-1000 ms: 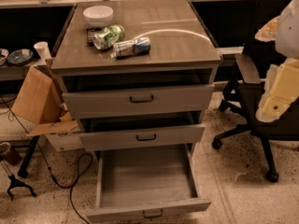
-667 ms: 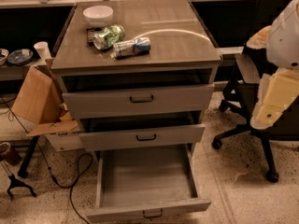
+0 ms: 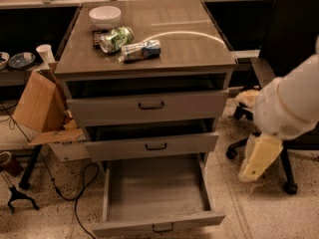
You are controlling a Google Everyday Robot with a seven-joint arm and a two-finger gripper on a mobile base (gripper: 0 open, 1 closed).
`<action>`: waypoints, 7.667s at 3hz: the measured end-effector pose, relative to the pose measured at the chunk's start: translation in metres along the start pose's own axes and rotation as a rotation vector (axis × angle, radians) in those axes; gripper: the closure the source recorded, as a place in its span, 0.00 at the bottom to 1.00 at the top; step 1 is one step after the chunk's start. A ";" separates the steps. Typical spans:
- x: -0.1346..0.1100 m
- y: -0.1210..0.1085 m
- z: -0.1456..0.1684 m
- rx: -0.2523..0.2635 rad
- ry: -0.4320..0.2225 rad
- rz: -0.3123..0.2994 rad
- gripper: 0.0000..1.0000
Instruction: Close bottom drawer
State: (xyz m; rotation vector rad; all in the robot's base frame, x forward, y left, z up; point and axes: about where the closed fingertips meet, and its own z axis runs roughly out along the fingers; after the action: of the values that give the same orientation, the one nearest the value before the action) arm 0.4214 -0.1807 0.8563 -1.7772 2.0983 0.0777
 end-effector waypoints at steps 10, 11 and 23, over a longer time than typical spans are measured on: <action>0.272 0.118 0.470 -0.333 -0.339 0.649 0.00; 0.281 0.142 0.519 -0.479 -0.481 0.552 0.03; 0.273 0.082 0.614 -0.551 -0.735 0.306 0.12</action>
Offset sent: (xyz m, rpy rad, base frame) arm 0.0000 0.0096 -0.3710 0.2857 0.1936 -0.1626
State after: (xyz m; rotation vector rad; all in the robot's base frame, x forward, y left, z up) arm 0.4669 -0.2444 0.1838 -1.3305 1.8366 1.2849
